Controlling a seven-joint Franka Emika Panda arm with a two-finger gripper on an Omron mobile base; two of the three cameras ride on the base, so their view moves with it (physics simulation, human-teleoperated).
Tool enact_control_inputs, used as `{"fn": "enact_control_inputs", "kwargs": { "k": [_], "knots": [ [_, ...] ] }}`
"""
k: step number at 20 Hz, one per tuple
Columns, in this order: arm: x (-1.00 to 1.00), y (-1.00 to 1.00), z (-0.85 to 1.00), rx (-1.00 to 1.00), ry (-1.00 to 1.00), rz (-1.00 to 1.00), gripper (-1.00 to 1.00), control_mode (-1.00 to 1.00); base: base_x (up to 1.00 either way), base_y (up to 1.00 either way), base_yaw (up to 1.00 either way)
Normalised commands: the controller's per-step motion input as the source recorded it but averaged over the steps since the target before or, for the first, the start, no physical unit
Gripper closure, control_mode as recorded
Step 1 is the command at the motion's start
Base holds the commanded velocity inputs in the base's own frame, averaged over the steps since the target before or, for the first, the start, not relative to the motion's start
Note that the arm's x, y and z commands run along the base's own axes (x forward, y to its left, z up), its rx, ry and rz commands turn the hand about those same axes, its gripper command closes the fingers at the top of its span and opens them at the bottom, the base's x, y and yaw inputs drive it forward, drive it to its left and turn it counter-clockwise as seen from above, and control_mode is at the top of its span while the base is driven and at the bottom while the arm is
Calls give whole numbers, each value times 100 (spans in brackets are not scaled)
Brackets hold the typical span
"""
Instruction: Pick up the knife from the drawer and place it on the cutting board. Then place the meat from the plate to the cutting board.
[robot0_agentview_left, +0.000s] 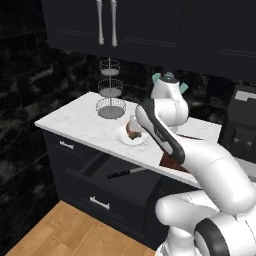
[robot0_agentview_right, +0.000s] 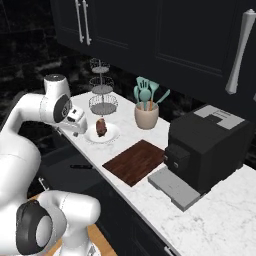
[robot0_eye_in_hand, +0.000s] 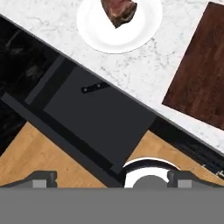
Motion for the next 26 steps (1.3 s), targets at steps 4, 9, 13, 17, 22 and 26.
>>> {"fn": "enact_control_inputs", "kwargs": {
  "k": [4, 9, 13, 17, 22, 26],
  "knots": [
    [0, 100, -80, 13, 9, -27, -100, -100, 0, 0, 0],
    [8, 83, -31, 13, -1, -27, -100, -100, 0, 0, 0],
    [27, 66, -54, 2, -8, -26, -100, -100, 0, 0, 0],
    [24, 38, -82, 0, 10, -29, -100, -100, 0, 0, 0],
    [15, 18, -43, 2, 1, -31, -100, -100, 0, 0, 0],
    [13, 0, -41, 0, 15, -7, -100, -100, 0, 0, 0]
  ]
}}
